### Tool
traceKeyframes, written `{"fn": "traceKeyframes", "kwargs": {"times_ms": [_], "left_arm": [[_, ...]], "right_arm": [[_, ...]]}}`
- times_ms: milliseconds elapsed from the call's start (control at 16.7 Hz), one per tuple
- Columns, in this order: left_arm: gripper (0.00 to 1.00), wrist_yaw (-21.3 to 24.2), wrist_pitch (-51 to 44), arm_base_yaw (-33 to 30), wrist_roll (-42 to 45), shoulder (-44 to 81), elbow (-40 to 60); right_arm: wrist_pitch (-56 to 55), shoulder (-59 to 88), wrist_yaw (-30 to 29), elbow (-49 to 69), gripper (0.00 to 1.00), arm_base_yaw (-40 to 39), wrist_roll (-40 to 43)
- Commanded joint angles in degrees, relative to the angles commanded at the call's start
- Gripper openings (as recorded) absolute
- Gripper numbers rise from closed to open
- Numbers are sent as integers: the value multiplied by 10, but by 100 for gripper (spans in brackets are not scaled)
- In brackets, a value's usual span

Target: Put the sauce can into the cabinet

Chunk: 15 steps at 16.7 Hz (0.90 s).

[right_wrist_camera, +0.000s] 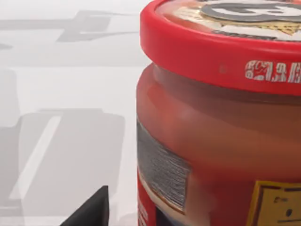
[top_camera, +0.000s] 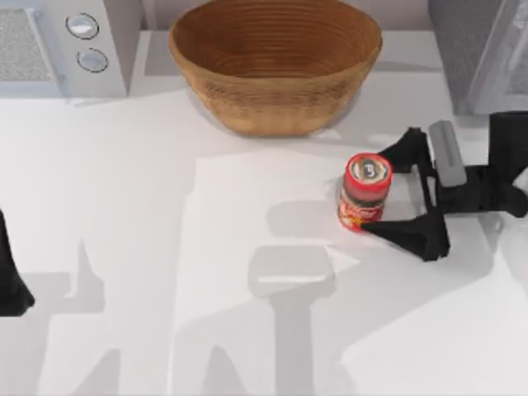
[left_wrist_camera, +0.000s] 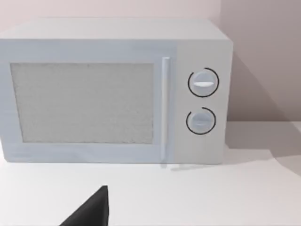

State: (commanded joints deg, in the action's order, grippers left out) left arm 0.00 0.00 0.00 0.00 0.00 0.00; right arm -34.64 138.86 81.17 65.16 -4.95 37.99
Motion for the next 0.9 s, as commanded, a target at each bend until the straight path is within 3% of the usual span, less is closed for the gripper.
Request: {"fn": "traceKeyframes", "kwargs": {"times_ms": [300,660,900], "left_arm": [[100,0,0,0,0,0,0],[100,0,0,0,0,0,0],[100,0,0,0,0,0,0]], "right_arm": [[-142,-3,-29,-27,100,-34,-120],[-158,-5,-33,-30,100,-39,-135],[-158,-5,-33,-30,70,-39,-135]]}}
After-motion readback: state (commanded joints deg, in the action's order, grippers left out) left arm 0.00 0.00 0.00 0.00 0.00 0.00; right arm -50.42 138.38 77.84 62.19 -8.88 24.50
